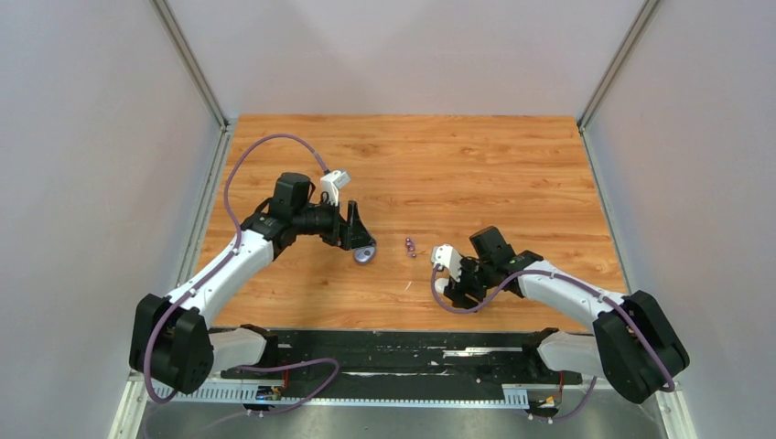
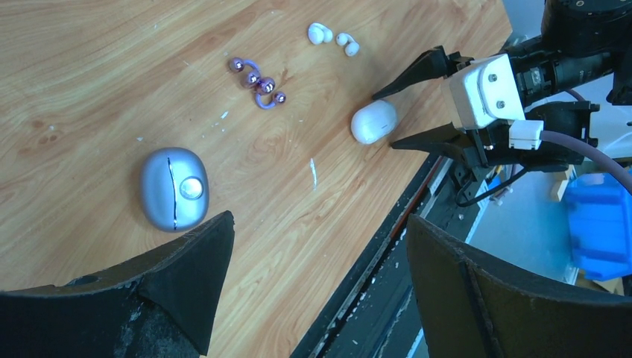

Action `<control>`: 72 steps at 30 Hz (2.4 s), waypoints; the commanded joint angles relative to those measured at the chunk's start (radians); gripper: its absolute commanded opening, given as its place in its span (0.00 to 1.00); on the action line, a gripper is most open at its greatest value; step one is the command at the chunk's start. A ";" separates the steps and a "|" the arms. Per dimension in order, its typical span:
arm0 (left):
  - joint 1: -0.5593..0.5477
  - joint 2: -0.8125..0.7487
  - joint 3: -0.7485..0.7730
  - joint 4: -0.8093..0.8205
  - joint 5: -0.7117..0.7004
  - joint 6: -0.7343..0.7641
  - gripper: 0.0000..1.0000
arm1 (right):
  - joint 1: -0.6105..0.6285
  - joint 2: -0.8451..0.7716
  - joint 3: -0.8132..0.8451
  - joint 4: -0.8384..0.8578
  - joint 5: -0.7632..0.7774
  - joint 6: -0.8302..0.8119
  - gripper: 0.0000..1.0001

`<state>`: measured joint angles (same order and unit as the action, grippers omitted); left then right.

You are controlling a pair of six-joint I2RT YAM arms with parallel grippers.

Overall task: Insert the wireless bluetooth earbuds into the charging case
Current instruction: Pick up the charging case at the center of the board.

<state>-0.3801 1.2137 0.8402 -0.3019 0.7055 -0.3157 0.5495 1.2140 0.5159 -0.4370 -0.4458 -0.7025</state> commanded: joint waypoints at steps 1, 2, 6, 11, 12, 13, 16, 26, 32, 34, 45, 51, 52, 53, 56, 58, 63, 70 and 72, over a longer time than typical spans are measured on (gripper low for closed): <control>-0.005 0.006 0.042 0.031 0.008 0.027 0.91 | 0.007 0.004 -0.016 0.053 -0.006 -0.039 0.62; -0.005 0.007 0.042 0.032 0.010 0.027 0.91 | 0.007 0.008 -0.015 0.062 -0.007 -0.029 0.62; -0.005 0.004 0.043 0.030 0.008 0.024 0.91 | 0.007 0.027 -0.004 0.095 -0.012 -0.002 0.63; -0.005 -0.004 0.039 0.028 0.008 0.026 0.91 | 0.007 0.044 0.004 0.099 -0.013 -0.014 0.58; -0.005 -0.005 0.037 0.029 0.009 0.029 0.91 | 0.007 0.044 0.004 0.098 -0.012 -0.018 0.54; -0.005 -0.004 0.034 0.029 0.007 0.031 0.91 | 0.007 0.044 0.003 0.098 -0.011 -0.023 0.48; -0.005 0.005 0.026 0.050 0.009 0.039 0.91 | 0.007 0.045 -0.001 0.097 -0.020 -0.039 0.30; -0.005 0.001 0.114 0.190 0.063 0.055 0.92 | 0.008 -0.157 0.265 0.104 0.020 -0.077 0.00; -0.008 -0.029 0.228 0.239 0.131 0.117 0.92 | 0.062 -0.232 0.371 0.284 0.067 -0.278 0.00; -0.018 -0.018 0.294 0.184 0.135 0.167 0.90 | 0.103 -0.235 0.374 0.340 0.112 -0.361 0.00; -0.075 -0.060 0.342 0.174 0.129 0.237 0.81 | 0.248 -0.209 0.413 0.494 0.290 -0.429 0.00; -0.090 -0.070 0.322 0.195 0.127 0.217 0.85 | 0.248 -0.209 0.461 0.469 0.253 -0.322 0.00; -0.091 -0.071 0.321 0.205 0.130 0.205 0.87 | 0.249 -0.209 0.465 0.458 0.241 -0.311 0.00; -0.091 -0.070 0.325 0.209 0.138 0.200 0.89 | 0.248 -0.209 0.467 0.444 0.228 -0.304 0.00; -0.091 -0.059 0.339 0.221 0.161 0.189 0.89 | 0.249 -0.217 0.464 0.442 0.210 -0.272 0.00; -0.091 -0.046 0.350 0.235 0.173 0.174 0.87 | 0.248 -0.217 0.461 0.442 0.200 -0.255 0.00; -0.091 -0.018 0.371 0.285 0.213 0.134 0.79 | 0.249 -0.214 0.459 0.441 0.201 -0.238 0.00; -0.093 0.024 0.399 0.297 0.247 0.113 0.68 | 0.248 -0.208 0.455 0.442 0.203 -0.225 0.00; -0.095 0.036 0.407 0.296 0.255 0.112 0.67 | 0.249 -0.203 0.454 0.442 0.207 -0.226 0.00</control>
<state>-0.4652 1.2346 1.1938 -0.0483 0.9195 -0.1818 0.7956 1.0138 0.9428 -0.0250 -0.2306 -0.9512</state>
